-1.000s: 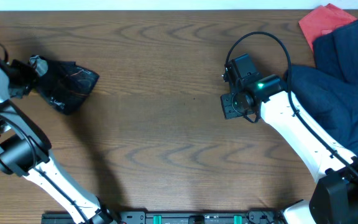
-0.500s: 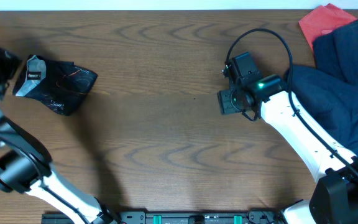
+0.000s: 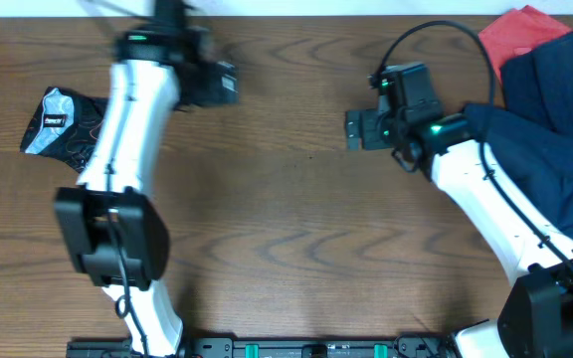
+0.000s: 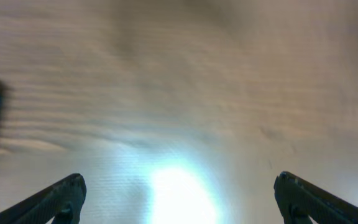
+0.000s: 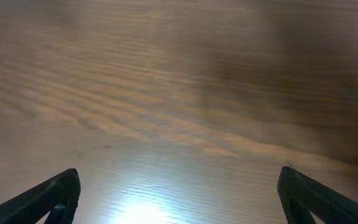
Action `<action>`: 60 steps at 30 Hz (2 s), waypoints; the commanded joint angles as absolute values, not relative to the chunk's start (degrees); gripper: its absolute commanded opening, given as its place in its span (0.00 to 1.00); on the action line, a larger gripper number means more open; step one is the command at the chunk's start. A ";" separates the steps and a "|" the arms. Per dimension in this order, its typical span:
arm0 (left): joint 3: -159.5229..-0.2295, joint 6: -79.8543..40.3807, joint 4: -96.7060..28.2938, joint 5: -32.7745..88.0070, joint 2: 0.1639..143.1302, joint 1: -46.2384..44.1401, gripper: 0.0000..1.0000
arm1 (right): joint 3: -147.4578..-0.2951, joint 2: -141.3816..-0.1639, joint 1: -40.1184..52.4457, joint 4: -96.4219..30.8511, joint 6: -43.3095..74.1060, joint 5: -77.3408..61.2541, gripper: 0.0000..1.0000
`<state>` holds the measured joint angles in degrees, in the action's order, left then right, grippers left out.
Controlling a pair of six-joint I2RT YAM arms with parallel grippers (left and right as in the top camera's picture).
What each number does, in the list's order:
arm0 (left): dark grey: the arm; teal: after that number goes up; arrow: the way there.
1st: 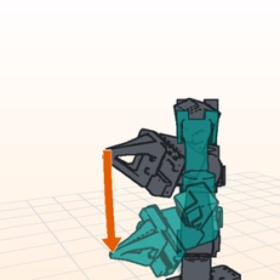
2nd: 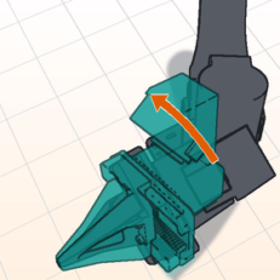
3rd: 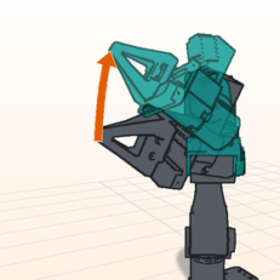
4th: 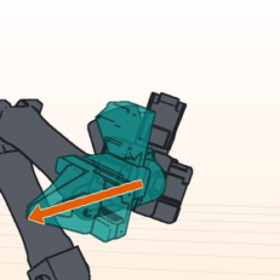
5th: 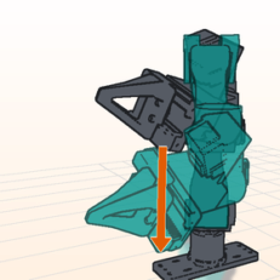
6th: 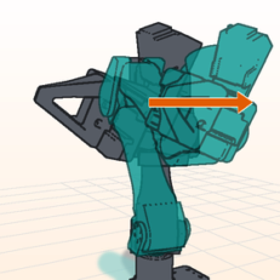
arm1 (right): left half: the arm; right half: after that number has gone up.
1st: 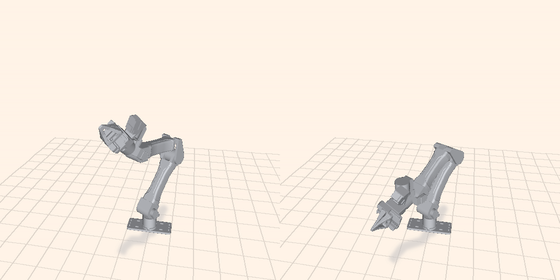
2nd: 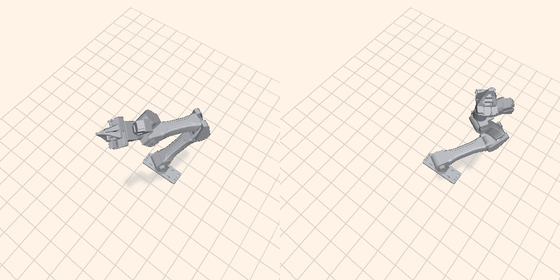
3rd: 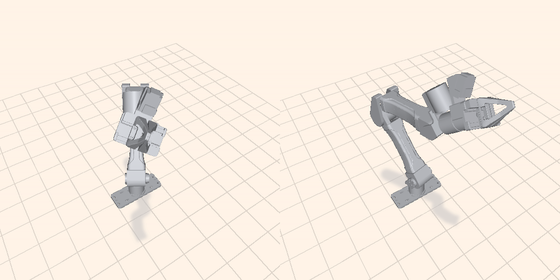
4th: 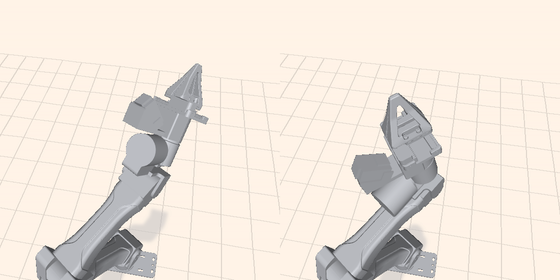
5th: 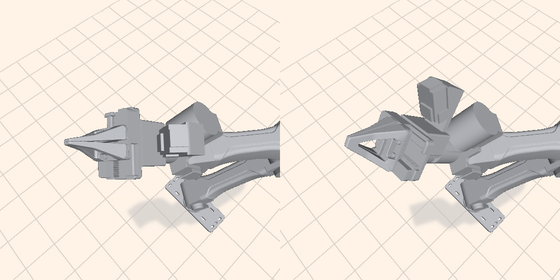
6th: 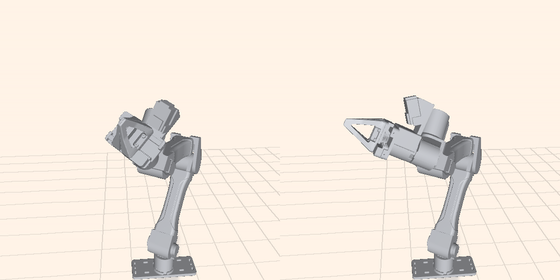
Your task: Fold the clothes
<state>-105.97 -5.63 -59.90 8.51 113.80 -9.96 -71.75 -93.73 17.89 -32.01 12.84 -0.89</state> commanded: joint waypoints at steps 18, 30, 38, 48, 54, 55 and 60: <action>-77.06 -3.75 -54.26 3.33 77.17 -13.91 0.98 | -60.16 -61.69 17.82 -42.54 17.30 10.50 0.99; -52.71 -5.82 -43.20 0.38 43.22 -13.91 0.98 | -40.25 -39.35 23.64 -41.91 19.70 17.54 0.99; -52.73 -5.82 -50.65 0.38 40.36 -13.91 0.98 | -39.92 -39.38 23.64 -53.06 19.70 17.54 0.99; -52.71 -5.82 -51.00 0.38 40.40 -13.91 0.98 | -39.83 -37.06 21.32 -58.87 19.68 17.54 0.99; -52.71 -5.82 -51.00 0.38 40.40 -13.91 0.98 | -37.45 -28.60 10.96 -51.55 18.68 13.65 0.99; -52.71 -5.80 -51.00 0.40 40.40 -13.91 0.98 | -36.03 -26.68 9.15 -48.42 16.51 11.66 0.99; -52.71 -5.82 -51.00 0.38 40.40 -13.91 0.98 | -24.77 -15.75 1.41 -31.68 5.76 0.19 0.99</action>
<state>-52.75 -5.76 -50.98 1.06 40.38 -13.98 -29.69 -19.62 4.34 -34.15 12.43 8.14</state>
